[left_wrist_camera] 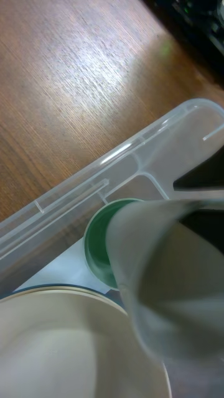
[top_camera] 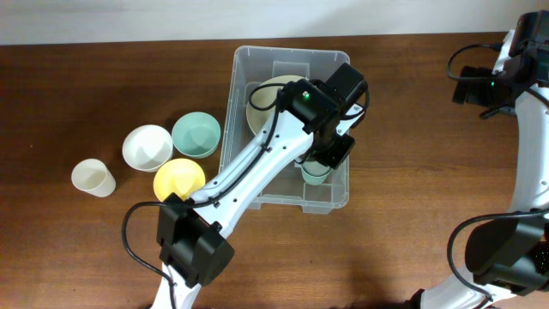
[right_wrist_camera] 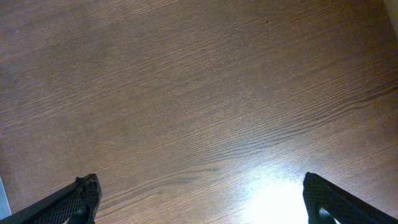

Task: Pack container
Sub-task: 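Carry the white cup into the bin onto the mint cup, then release the cup and move the left gripper back left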

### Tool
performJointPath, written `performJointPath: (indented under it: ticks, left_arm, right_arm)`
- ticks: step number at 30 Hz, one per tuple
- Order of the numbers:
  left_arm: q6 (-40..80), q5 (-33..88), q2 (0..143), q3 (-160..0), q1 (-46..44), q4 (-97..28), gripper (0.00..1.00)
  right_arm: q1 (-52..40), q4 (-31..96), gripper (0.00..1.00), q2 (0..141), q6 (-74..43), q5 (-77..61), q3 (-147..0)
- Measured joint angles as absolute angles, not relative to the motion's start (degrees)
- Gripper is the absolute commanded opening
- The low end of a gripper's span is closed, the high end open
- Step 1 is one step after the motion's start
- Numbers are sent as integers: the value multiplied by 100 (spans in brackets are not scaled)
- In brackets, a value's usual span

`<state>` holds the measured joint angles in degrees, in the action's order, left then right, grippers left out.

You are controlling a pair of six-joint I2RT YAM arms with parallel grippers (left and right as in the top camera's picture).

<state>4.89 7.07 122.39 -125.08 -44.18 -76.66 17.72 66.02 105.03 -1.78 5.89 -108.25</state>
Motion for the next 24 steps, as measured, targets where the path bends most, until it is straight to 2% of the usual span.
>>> performJointPath:
  ticks: [1, 2, 3, 14, 24]
  left_arm:
    - [508, 711, 12239, -12508, -4418, -7666, 47]
    - [506, 714, 12239, -12508, -4418, -7666, 60]
    - [508, 711, 12239, -12508, -4418, -7666, 64]
    - [499, 377, 12239, -12652, -4095, -7738, 63]
    - [567, -222, 12171, -13078, -1319, -8182, 62]
  right_arm:
    - [1772, 6602, 99, 10506, -176, 589, -10825]
    - [1772, 6602, 99, 10506, -174, 589, -10825]
    - [1772, 6602, 99, 10503, -178, 591, -10825]
    - [1772, 6602, 99, 10506, -176, 589, -10825]
    - [1772, 6602, 99, 10503, -176, 589, -10825]
